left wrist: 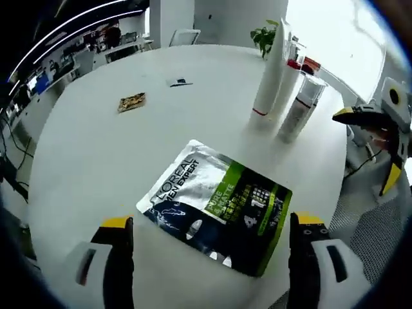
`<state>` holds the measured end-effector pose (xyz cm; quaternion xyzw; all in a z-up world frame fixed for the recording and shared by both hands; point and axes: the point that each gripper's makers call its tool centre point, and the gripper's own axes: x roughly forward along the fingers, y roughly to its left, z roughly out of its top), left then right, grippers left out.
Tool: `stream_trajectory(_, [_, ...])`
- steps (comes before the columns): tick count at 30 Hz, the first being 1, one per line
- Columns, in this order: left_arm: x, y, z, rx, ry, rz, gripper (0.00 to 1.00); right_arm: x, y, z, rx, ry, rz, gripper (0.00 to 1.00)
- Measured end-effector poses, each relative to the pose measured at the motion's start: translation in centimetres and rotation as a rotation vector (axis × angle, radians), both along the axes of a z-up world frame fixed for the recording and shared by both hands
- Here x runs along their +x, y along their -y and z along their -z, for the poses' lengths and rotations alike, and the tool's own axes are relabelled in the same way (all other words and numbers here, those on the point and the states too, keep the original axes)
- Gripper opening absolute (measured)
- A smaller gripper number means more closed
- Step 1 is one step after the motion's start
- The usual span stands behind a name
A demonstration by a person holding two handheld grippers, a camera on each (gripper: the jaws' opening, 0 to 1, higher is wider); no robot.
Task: Arrange the skincare products in the storage area until every visible bottle or jar stands upright without overlapping.
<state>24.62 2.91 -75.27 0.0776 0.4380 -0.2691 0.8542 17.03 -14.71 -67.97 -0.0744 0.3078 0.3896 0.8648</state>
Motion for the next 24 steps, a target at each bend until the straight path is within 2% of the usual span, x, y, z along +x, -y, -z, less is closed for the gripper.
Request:
stream_trajectory(3, [0.3, 0.4, 0.0, -0.02, 0.004, -0.047, 0.99, 0.0, -0.1, 0.0, 0.001, -0.002, -0.005, 0.93])
stream_trajectory(8, [0.3, 0.5, 0.5, 0.01, -0.003, -0.138, 0.99, -0.1, -0.2, 0.0, 0.012, -0.008, -0.007, 0.92])
stream_trajectory(10, [0.0, 0.4, 0.6, 0.023, -0.022, -0.198, 0.99, -0.1, -0.3, -0.1, 0.017, -0.01, -0.01, 0.92])
stream_trajectory(17, [0.8, -0.4, 0.3, 0.04, -0.002, -0.403, 0.99, -0.2, -0.5, -0.1, 0.023, -0.011, -0.021, 0.93])
stream_trajectory(18, [0.5, -0.3, 0.5, 0.041, -0.021, -0.436, 0.99, -0.2, -0.5, -0.2, 0.024, -0.012, -0.021, 0.93])
stream_trajectory(21, [0.2, 0.4, 0.3, 0.043, -0.013, -0.472, 0.99, -0.2, -0.6, -0.2, 0.029, -0.013, -0.024, 0.93])
stream_trajectory(24, [0.1, 0.6, 0.6, 0.046, -0.029, -0.512, 0.99, -0.3, -0.7, -0.2, 0.026, -0.012, -0.032, 0.93])
